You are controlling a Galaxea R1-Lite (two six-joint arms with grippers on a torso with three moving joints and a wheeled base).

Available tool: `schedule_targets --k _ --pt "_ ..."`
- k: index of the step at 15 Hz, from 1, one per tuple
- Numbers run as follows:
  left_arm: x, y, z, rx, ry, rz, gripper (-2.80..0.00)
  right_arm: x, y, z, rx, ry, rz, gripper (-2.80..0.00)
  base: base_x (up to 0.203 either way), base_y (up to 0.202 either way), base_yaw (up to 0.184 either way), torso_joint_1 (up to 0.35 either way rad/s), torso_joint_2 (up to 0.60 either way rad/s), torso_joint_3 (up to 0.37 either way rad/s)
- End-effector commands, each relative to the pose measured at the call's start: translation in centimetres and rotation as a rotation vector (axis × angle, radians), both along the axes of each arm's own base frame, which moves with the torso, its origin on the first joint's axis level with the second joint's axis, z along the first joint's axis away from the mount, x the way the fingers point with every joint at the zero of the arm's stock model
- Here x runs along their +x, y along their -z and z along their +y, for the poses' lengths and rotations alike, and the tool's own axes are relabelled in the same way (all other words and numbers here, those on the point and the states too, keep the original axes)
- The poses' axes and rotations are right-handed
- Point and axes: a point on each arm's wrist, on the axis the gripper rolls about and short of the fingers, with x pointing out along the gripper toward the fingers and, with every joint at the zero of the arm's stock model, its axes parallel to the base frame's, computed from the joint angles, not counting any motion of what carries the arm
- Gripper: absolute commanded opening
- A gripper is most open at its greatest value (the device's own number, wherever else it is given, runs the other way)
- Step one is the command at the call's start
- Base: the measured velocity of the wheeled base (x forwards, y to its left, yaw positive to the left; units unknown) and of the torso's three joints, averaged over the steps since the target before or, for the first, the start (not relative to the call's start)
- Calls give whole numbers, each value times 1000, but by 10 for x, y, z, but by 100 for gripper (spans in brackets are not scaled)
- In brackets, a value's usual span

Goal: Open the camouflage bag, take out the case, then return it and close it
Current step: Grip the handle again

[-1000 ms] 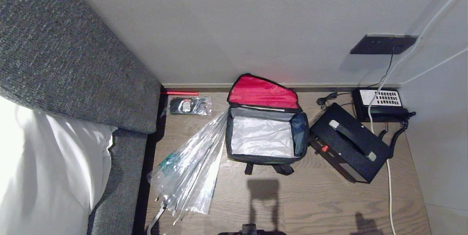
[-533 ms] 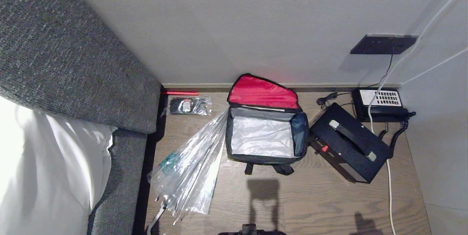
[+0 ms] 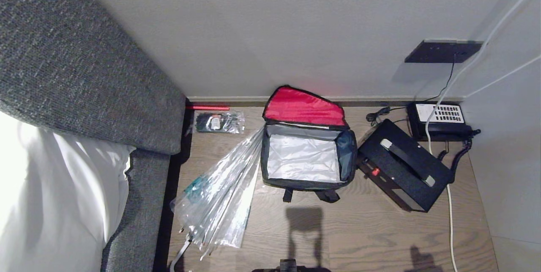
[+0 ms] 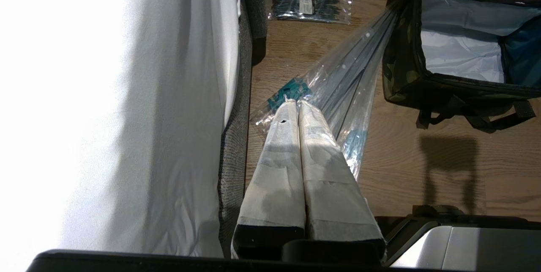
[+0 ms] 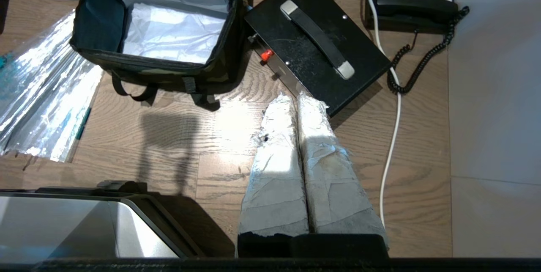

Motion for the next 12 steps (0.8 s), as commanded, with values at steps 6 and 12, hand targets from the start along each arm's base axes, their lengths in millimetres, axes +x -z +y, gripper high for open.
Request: schedule_targets --k 6,12 --pt "0 0 0 1 -1 0 -280 -22 -25 0 11 -24 41 -280 0 0 0 0 0 0" --pt "0 0 0 1 -1 0 -280 -50 -29 2 19 -119 273 -280 0 0 0 0 0 0"
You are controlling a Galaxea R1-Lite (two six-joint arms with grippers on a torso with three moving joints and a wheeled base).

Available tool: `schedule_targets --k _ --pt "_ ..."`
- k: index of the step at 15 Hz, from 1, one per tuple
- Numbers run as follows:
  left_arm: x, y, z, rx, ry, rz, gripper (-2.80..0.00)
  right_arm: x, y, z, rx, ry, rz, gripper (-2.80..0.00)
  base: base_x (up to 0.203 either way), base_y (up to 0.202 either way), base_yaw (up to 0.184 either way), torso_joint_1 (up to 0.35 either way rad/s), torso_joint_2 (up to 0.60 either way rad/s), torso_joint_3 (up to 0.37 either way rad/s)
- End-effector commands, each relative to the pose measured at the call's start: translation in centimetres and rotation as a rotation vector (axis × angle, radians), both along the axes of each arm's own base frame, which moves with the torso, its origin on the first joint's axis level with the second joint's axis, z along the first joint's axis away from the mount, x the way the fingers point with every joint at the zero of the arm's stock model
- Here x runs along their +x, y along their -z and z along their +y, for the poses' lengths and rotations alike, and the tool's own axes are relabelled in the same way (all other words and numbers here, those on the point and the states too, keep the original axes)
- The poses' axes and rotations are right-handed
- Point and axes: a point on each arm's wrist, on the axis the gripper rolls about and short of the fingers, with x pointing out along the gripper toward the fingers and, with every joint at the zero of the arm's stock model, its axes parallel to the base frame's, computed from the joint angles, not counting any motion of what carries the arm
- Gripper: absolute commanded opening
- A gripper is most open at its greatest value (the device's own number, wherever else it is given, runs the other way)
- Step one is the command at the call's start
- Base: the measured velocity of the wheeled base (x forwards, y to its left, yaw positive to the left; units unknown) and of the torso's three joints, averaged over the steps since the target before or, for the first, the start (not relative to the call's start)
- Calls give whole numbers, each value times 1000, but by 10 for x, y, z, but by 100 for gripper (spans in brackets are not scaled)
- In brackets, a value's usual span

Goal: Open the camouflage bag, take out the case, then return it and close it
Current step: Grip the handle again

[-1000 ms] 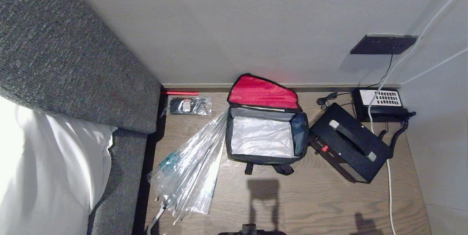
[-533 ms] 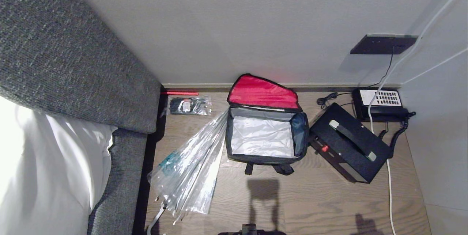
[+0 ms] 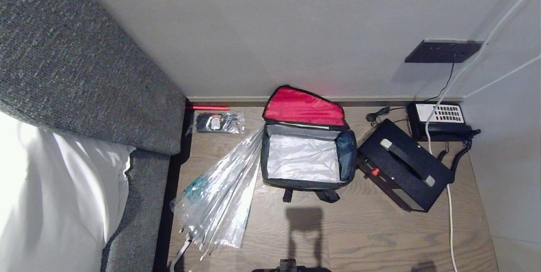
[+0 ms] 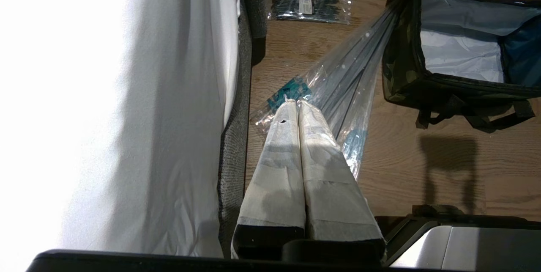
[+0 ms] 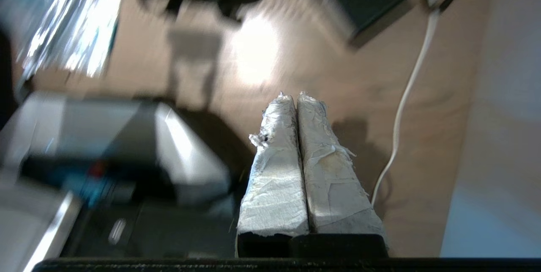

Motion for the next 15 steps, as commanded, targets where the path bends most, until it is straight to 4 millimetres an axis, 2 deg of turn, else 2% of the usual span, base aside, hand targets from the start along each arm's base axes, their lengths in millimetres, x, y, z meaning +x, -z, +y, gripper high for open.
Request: schedule_targets --k 1,6,8,10,12,15 --pt "0 0 0 0 -2 0 -280 -10 0 2 17 -70 10 -280 0 0 0 0 0 0" --pt "0 0 0 0 -1 0 -280 -22 -9 4 52 -178 32 -280 0 0 0 0 0 0" --pt "0 0 0 0 -1 0 -280 -10 -23 4 62 -179 106 -280 0 0 0 0 0 0" --pt "0 0 0 0 -1 0 -280 17 -49 4 75 -184 198 -280 0 0 0 0 0 0" --pt "0 0 0 0 1 0 -280 54 -75 5 75 -194 209 -280 0 0 0 0 0 0" --pt "0 0 0 0 -1 0 -280 98 -96 7 72 -197 182 -280 0 0 0 0 0 0"
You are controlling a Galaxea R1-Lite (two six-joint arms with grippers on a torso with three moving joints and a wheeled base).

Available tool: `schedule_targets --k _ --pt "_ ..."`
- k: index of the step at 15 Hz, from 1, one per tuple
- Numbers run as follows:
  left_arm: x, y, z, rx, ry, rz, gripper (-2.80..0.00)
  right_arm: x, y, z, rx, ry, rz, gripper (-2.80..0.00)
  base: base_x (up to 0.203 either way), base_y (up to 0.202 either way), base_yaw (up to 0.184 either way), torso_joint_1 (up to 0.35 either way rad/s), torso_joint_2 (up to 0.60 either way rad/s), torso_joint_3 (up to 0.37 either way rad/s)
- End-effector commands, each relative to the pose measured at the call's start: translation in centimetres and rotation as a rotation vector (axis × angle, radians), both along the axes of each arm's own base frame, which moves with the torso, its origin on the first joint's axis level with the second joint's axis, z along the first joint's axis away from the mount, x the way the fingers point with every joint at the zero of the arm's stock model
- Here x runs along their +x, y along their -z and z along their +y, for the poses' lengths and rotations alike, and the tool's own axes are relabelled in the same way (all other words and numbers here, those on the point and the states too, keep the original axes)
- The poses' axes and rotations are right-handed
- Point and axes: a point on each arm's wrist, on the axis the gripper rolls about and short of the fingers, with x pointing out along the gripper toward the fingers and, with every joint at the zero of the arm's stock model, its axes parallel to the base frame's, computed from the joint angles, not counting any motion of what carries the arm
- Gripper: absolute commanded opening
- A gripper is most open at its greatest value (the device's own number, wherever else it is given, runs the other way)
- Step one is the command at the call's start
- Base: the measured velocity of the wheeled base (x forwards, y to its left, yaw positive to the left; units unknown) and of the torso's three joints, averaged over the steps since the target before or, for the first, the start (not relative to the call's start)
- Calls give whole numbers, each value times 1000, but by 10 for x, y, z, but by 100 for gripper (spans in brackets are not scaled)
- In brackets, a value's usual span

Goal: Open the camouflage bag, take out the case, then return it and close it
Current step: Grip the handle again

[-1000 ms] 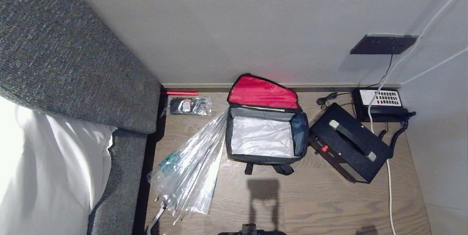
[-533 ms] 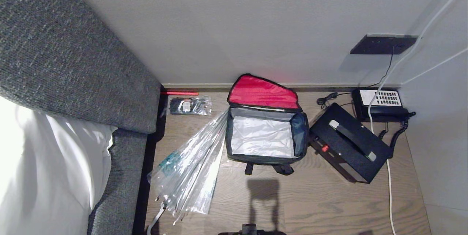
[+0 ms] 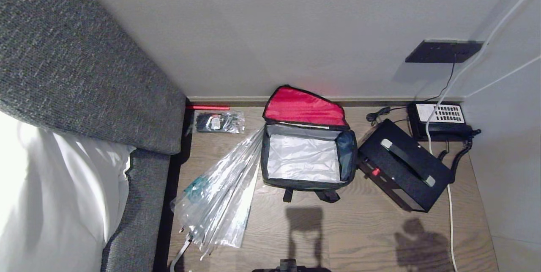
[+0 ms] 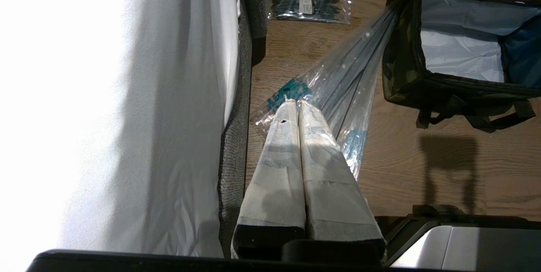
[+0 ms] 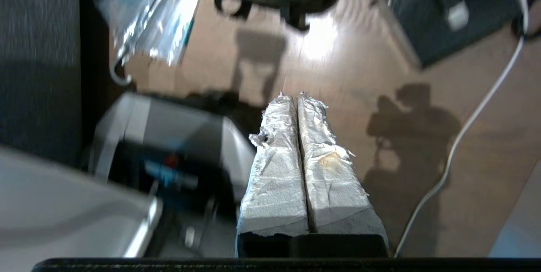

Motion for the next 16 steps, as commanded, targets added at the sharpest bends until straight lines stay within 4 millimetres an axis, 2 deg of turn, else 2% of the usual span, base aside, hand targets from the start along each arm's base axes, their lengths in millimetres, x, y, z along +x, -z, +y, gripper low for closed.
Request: schedule_targets --k 1,5,11,16 --pt "0 0 0 0 -1 0 -280 39 -5 2 -1 1 99 -280 0 0 0 0 0 0" --pt "0 0 0 0 0 0 -280 72 -1 1 -34 126 183 -280 0 0 0 0 0 0" --pt "0 0 0 0 1 0 -280 133 19 5 -26 154 438 -280 0 0 0 0 0 0" --pt "0 0 0 0 -1 0 -280 187 44 9 28 138 539 -280 0 0 0 0 0 0"
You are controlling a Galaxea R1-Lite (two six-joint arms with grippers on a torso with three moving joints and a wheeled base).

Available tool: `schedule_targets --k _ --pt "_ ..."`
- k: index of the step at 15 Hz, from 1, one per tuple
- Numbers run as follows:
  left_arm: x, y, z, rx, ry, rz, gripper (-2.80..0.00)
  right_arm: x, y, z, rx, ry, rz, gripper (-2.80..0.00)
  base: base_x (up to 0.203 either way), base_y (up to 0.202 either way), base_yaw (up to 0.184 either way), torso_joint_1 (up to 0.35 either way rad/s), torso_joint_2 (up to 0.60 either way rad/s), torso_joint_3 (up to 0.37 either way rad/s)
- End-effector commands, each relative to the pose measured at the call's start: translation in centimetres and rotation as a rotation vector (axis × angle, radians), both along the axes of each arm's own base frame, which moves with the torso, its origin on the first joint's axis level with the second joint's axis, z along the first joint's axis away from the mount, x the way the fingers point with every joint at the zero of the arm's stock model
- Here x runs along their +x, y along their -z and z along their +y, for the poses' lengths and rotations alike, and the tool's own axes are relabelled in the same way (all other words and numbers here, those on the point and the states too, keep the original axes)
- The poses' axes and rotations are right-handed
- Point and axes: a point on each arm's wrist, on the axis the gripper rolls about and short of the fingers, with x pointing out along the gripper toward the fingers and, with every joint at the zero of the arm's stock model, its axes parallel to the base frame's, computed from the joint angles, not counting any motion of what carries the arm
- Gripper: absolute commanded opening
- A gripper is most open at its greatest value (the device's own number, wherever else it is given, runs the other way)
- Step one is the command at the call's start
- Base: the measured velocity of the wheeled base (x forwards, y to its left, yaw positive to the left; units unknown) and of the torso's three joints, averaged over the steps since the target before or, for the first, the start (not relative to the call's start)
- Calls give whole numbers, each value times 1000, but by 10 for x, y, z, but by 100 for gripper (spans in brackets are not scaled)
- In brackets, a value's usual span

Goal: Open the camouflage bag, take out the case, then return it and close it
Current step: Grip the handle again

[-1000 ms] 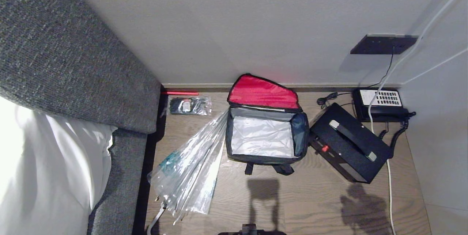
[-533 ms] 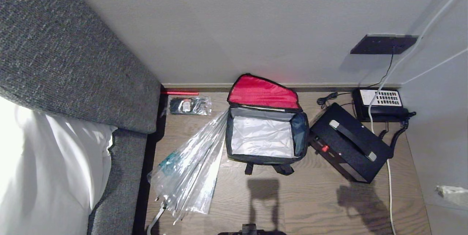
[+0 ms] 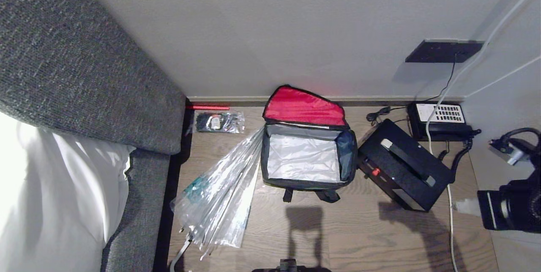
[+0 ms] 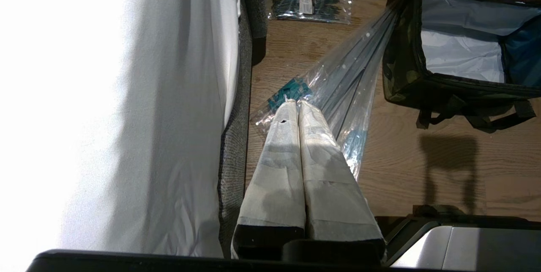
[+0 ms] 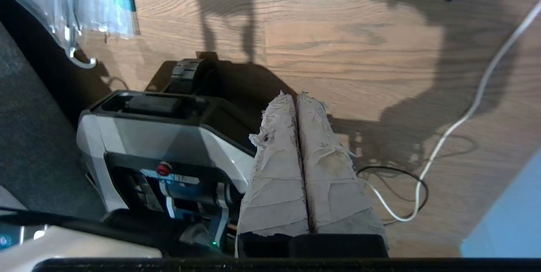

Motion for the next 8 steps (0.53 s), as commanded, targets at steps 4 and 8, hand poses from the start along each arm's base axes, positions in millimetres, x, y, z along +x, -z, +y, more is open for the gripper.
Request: schedule_targets --k 4,8 --pt "0 0 0 0 -1 0 -280 67 36 3 4 -2 14 -280 0 0 0 0 0 0" --pt "0 0 0 0 -2 0 -280 105 64 3 -101 -65 -80 -280 0 0 0 0 0 0"
